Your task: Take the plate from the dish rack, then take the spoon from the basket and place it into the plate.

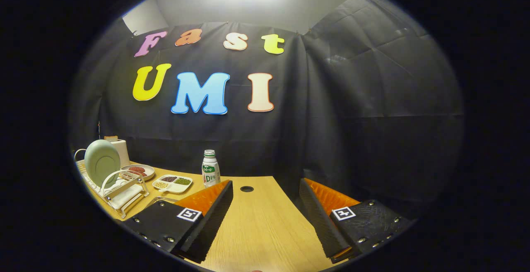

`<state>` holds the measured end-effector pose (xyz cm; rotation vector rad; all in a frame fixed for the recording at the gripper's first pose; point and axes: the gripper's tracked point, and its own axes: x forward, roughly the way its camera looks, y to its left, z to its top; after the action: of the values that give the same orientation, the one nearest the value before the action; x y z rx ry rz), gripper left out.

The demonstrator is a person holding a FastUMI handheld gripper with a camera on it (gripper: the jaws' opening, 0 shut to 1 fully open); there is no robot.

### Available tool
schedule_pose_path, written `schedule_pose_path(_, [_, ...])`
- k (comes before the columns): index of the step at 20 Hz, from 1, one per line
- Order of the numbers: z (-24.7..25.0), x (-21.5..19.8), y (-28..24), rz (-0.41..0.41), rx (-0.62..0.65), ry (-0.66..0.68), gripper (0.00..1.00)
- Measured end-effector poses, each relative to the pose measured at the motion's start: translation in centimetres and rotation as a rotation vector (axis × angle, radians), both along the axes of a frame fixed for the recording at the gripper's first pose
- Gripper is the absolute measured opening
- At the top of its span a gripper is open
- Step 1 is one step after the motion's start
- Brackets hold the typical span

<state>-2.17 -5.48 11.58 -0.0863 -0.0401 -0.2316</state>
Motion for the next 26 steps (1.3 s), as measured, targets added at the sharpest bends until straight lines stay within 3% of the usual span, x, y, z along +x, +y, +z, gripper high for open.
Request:
schedule_pose_path(6, [1.9,-7.9,3.1,-0.062,-0.004,0.065,0.99])
schedule_pose_path(11, [3.1,-9.8,11.5,-0.031,0.013,0.096,0.99])
schedule_pose_path(20, [2.5,-3.1,31.6,0.136,0.120,0.143,0.99])
schedule_pose_path(26, [-0.3,2.3,40.0,0.224,0.188,0.227,0.99])
